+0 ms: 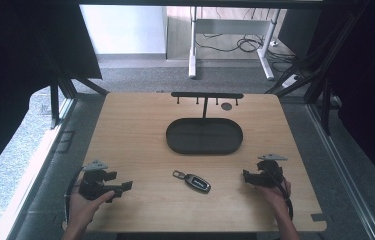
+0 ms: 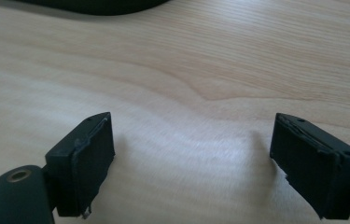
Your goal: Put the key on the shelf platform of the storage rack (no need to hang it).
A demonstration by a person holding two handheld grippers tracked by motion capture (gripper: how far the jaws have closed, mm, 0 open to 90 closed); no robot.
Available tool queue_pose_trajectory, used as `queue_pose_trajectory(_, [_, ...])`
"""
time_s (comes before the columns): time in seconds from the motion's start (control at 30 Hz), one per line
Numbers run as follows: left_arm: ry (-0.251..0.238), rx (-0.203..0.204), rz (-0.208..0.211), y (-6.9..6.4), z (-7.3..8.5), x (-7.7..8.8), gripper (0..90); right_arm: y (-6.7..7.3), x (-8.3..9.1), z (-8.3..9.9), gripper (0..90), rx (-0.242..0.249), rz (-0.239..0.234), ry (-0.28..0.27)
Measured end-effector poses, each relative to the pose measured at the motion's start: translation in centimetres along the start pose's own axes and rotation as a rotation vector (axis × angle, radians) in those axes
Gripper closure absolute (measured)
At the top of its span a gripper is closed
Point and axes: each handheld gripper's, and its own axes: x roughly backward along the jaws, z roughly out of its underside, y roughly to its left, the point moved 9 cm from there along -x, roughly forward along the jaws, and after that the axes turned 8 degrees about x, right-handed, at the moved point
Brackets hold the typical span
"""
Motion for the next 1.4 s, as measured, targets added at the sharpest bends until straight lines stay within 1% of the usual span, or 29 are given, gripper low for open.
queue_pose_trajectory(0.03, [0.0,0.0,0.0,0.0,0.0,0.0,21.6,0.2,0.6,-0.1,15.1,0.01,-0.022,-0.011])
queue_pose_trajectory(0.1, [0.0,-0.002,0.0,-0.1,0.0,0.0,21.6,0.3,1.0,-0.2,16.2,0.015,-0.027,-0.023])
queue_pose_trajectory(0.13, [0.0,-0.003,0.0,-0.2,0.1,0.0,21.6,0.7,1.9,-0.7,18.8,0.048,-0.052,-0.051])
queue_pose_trajectory(0.2, [0.003,-0.004,-0.001,-0.2,0.1,0.1,21.5,1.5,2.7,-1.4,21.0,0.077,-0.079,-0.08])
queue_pose_trajectory(0.23, [0.0,-0.002,-0.003,-0.2,0.0,0.1,21.5,1.5,2.7,-1.4,21.0,0.077,-0.079,-0.08])
queue_pose_trajectory(0.3, [-0.005,0.0,-0.003,-0.1,-0.1,0.3,21.5,2.4,3.3,-2.1,24.1,0.117,-0.105,-0.097])
queue_pose_trajectory(0.33, [-0.006,0.003,-0.005,0.0,-0.1,0.3,21.5,3.2,3.7,-2.7,25.4,0.158,-0.123,-0.093])
queue_pose_trajectory(0.37, [-0.008,0.006,-0.005,0.1,-0.1,0.3,21.5,3.2,3.7,-2.7,25.4,0.158,-0.123,-0.093])
queue_pose_trajectory(0.4, [-0.008,0.008,-0.007,0.2,-0.1,0.4,21.5,3.6,3.9,-3.1,25.9,0.177,-0.133,-0.087])
queue_pose_trajectory(0.43, [-0.007,0.008,-0.008,0.2,-0.1,0.3,21.5,4.3,4.3,-3.8,28.2,0.215,-0.144,-0.082])
queue_pose_trajectory(0.47, [-0.006,0.008,-0.007,0.2,-0.1,0.3,21.5,4.3,4.3,-3.8,28.2,0.215,-0.144,-0.082])
queue_pose_trajectory(0.5, [-0.007,0.007,-0.005,0.2,-0.1,0.3,21.6,4.6,4.5,-4.2,28.8,0.229,-0.159,-0.081])
queue_pose_trajectory(0.53, [-0.007,0.006,-0.004,0.1,-0.1,0.3,21.6,5.3,4.9,-4.8,30.8,0.257,-0.171,-0.069])
queue_pose_trajectory(0.57, [-0.007,0.003,-0.002,0.0,-0.1,0.3,21.5,5.6,5.1,-5.2,31.5,0.276,-0.174,-0.063])
queue_pose_trajectory(0.6, [-0.005,-0.002,0.0,-0.1,-0.1,0.3,21.5,5.6,5.1,-5.2,31.5,0.276,-0.174,-0.063])
queue_pose_trajectory(0.63, [-0.006,-0.002,0.002,-0.2,-0.1,0.3,21.5,6.0,5.3,-5.5,31.9,0.292,-0.18,-0.056])
queue_pose_trajectory(0.67, [-0.005,-0.005,0.002,-0.2,-0.1,0.3,21.5,6.8,5.6,-6.2,32.5,0.313,-0.206,-0.051])
queue_pose_trajectory(0.7, [-0.004,-0.005,0.001,-0.2,-0.1,0.3,21.5,6.8,5.6,-6.2,32.5,0.313,-0.206,-0.051])
queue_pose_trajectory(0.73, [-0.004,-0.006,0.001,-0.2,-0.1,0.3,21.5,7.6,5.8,-6.9,33.3,0.334,-0.225,-0.042])
queue_pose_trajectory(0.8, [-0.003,-0.005,0.002,-0.2,-0.1,0.3,21.5,8.4,5.9,-7.5,33.7,0.354,-0.247,-0.029])
queue_pose_trajectory(0.83, [-0.001,-0.005,0.001,-0.2,0.0,0.2,21.5,8.9,5.9,-7.8,33.8,0.369,-0.259,-0.02])
queue_pose_trajectory(0.9, [0.002,-0.006,0.002,-0.3,0.0,0.1,21.5,9.2,5.9,-8.0,33.7,0.376,-0.261,-0.015])
queue_pose_trajectory(0.97, [0.008,-0.005,0.004,-0.3,0.1,0.0,21.5,10.2,5.7,-8.6,33.7,0.406,-0.284,0.004])
queue_pose_trajectory(1.0, [0.007,-0.006,0.005,-0.4,0.1,-0.1,21.5,10.2,5.7,-8.6,33.7,0.406,-0.284,0.004])
queue_pose_trajectory(1.03, [0.008,-0.007,0.006,-0.4,0.1,-0.1,21.5,10.6,5.6,-8.8,33.7,0.418,-0.29,0.009])
queue_pose_trajectory(1.17, [0.01,-0.01,0.008,-0.6,0.1,0.0,21.5,12.4,5.3,-9.2,33.8,0.455,-0.326,0.036])
queue_pose_trajectory(1.23, [0.008,-0.012,0.011,-0.6,0.1,0.1,21.5,13.6,4.9,-9.5,33.9,0.488,-0.339,0.062])
queue_pose_trajectory(1.27, [0.008,-0.013,0.012,-0.6,0.1,0.1,21.5,13.6,4.9,-9.5,33.9,0.488,-0.339,0.062])
queue_pose_trajectory(1.4, [0.011,-0.011,0.013,-0.6,0.1,0.0,21.5,14.8,4.4,-9.6,34.2,0.514,-0.355,0.09])
